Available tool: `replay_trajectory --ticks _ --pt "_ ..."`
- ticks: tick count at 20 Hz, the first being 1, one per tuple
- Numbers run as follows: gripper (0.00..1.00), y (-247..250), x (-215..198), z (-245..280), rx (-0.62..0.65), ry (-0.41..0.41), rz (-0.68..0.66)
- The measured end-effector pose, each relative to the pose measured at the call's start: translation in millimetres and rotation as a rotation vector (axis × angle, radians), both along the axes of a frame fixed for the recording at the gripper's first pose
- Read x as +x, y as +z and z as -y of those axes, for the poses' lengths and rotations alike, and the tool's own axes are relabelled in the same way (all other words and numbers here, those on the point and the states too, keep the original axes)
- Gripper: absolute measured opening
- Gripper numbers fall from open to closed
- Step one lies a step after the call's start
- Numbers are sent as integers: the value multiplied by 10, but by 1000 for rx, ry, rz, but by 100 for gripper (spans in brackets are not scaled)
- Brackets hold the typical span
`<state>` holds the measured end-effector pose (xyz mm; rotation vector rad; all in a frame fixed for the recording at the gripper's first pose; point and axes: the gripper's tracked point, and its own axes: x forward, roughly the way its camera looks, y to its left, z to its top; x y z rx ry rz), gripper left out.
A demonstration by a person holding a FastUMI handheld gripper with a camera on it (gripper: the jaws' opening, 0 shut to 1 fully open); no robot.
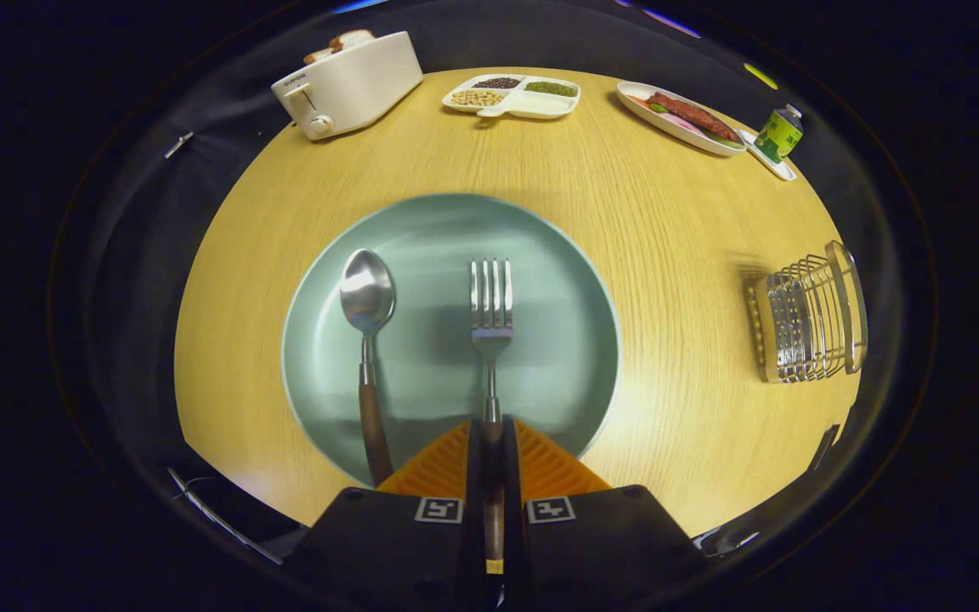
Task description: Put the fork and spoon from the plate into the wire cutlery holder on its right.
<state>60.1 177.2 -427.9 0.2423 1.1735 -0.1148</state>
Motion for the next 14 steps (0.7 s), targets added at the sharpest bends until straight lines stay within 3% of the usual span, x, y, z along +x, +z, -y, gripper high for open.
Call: replay_trajectory --ticks 4,9,12,14 --pt "9 131 14 67 10 -7 25" --pt "9 939 -20 266 36 99 138" --pt "8 1538 -221 822 -3 167 153" --pt "8 1796 -337 1322 -40 154 138"
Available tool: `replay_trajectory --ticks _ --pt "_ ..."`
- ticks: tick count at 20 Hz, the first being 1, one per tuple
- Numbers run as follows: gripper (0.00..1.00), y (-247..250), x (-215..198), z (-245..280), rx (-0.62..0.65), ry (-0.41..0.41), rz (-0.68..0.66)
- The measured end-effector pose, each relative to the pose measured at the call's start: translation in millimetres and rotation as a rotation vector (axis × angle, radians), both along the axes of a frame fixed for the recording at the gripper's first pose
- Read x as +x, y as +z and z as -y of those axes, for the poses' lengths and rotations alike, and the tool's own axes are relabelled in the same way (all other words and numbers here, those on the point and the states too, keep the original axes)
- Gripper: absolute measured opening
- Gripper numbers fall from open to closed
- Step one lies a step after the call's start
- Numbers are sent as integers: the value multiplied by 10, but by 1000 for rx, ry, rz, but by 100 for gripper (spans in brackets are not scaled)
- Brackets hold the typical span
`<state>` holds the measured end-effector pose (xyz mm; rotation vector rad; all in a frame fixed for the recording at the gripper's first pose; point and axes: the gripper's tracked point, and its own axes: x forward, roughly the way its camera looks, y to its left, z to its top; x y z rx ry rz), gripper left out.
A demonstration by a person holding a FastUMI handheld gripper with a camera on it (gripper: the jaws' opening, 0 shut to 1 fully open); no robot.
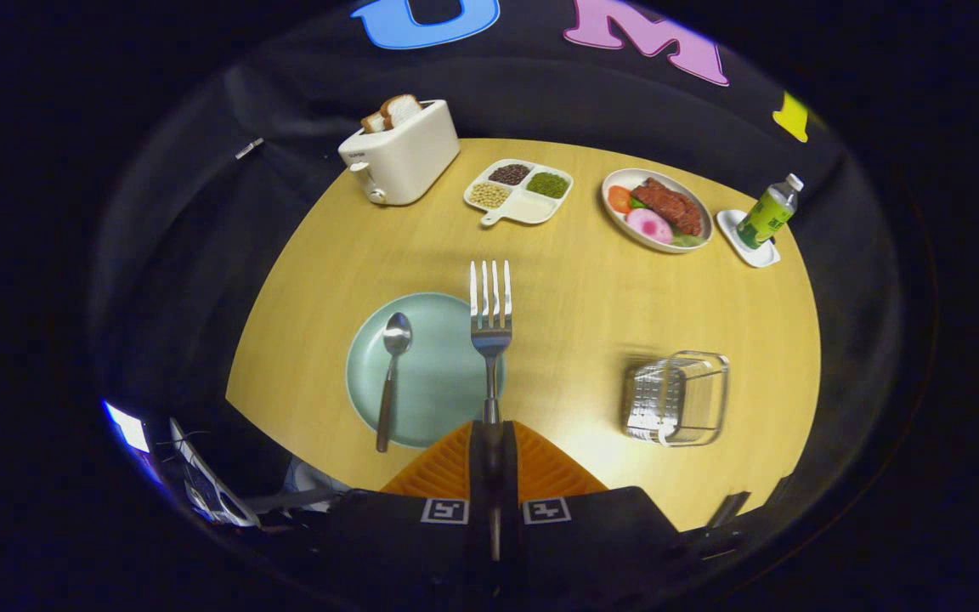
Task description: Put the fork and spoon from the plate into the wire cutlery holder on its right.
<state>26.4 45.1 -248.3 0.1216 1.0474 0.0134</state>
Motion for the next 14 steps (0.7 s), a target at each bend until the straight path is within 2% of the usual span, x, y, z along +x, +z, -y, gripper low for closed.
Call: replay_trajectory --ticks 2,4,7,10,14 --pt "8 130 -106 568 -88 -10 -35" --pt "8 132 -279 900 -123 21 -126" --pt "8 -94 -608 1113 -114 103 -361" --pt "8 -325 -867 1374 -181 186 -576" --pt "8 -552 -798 1435 -204 213 -701"
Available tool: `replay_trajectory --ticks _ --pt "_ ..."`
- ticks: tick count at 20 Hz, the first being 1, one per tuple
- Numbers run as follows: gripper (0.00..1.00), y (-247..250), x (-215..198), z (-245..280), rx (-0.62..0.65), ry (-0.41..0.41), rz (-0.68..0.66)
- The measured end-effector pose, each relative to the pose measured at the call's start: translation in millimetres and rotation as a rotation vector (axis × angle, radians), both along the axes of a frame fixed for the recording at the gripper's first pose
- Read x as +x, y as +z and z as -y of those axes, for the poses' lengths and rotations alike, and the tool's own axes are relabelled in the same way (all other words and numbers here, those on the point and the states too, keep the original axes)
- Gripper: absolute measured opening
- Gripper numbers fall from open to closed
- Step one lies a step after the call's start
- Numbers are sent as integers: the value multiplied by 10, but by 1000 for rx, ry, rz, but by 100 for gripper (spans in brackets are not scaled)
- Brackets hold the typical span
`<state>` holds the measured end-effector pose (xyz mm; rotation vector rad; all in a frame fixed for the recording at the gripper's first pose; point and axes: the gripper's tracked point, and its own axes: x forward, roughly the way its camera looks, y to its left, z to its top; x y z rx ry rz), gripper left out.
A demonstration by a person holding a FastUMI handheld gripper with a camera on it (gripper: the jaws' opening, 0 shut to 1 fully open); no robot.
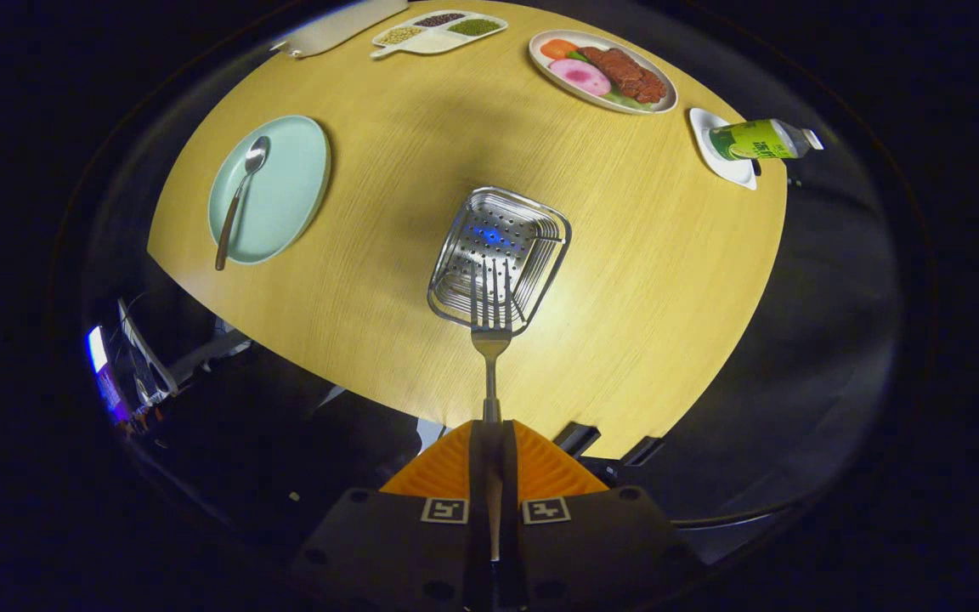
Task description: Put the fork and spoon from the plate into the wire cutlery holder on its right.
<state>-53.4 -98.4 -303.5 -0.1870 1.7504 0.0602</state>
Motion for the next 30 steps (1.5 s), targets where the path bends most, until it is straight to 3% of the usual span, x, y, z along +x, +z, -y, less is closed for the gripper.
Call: replay_trajectory --ticks 3,7,12,15,18,21,25,30 --pt "8 -84 59 44 -28 5 -88" --pt "11 -211 251 32 -25 -4 -105" --pt "16 -260 334 39 -29 -42 -77" --pt "24 -199 340 59 -23 -43 -21" --pt "38 -101 364 -8 19 -81 83" --pt "62 147 413 -170 80 -118 221" --pt "80 619 723 -564 150 -139 539" --pt "86 912 922 -1542 320 -192 736"
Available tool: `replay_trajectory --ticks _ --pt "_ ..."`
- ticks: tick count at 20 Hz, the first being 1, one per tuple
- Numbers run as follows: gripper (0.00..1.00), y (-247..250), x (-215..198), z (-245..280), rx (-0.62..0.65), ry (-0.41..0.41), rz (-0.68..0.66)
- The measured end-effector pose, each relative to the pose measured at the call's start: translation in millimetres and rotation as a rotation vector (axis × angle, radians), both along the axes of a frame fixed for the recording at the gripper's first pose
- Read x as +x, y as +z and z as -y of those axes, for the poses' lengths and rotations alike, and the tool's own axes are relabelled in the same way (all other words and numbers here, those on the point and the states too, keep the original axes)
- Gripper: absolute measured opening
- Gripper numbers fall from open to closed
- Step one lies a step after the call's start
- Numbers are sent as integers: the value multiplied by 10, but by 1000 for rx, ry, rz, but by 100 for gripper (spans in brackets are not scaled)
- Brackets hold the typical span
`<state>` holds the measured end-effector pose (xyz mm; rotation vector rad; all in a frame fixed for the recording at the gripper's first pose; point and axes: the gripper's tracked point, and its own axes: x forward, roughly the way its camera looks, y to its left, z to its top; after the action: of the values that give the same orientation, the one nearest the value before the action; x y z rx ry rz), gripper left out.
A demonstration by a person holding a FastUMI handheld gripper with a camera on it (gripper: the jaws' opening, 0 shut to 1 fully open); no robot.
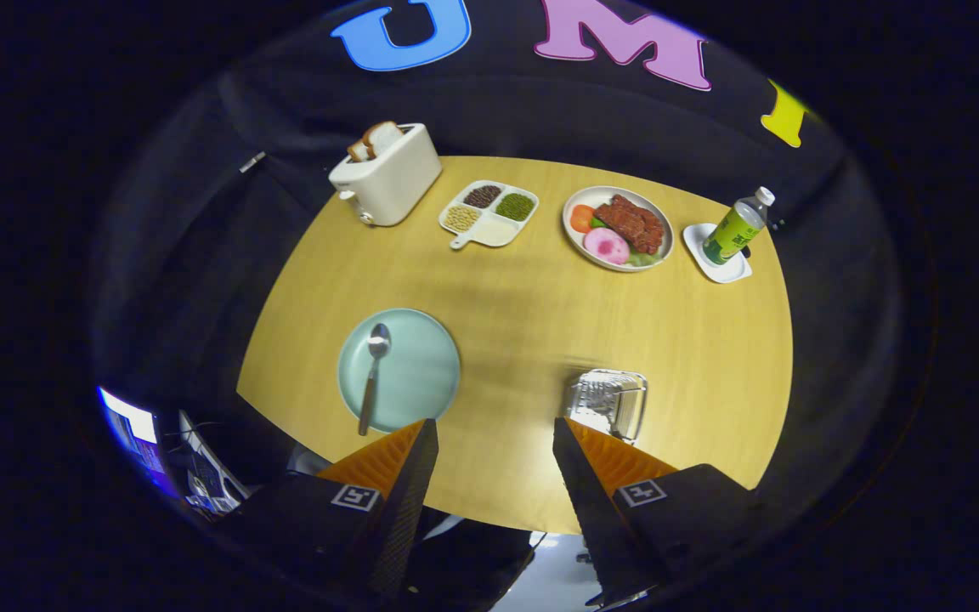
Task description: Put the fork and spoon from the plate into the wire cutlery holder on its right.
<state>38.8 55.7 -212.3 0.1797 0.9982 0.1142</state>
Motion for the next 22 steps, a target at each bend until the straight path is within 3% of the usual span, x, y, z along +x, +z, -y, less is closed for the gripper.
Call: replay_trajectory --ticks 5,9,16,18,20,22 --pt "86 -511 215 -960 70 76 12" --pt "86 -1079 272 -1501 33 156 -5" --pt "86 -1727 424 -1846 -38 165 -44" --pt "70 -1849 469 -1902 -30 141 -69" --pt "69 -1948 508 -1932 -36 131 -87" --pt "35 -2044 539 -1887 -67 112 -107"
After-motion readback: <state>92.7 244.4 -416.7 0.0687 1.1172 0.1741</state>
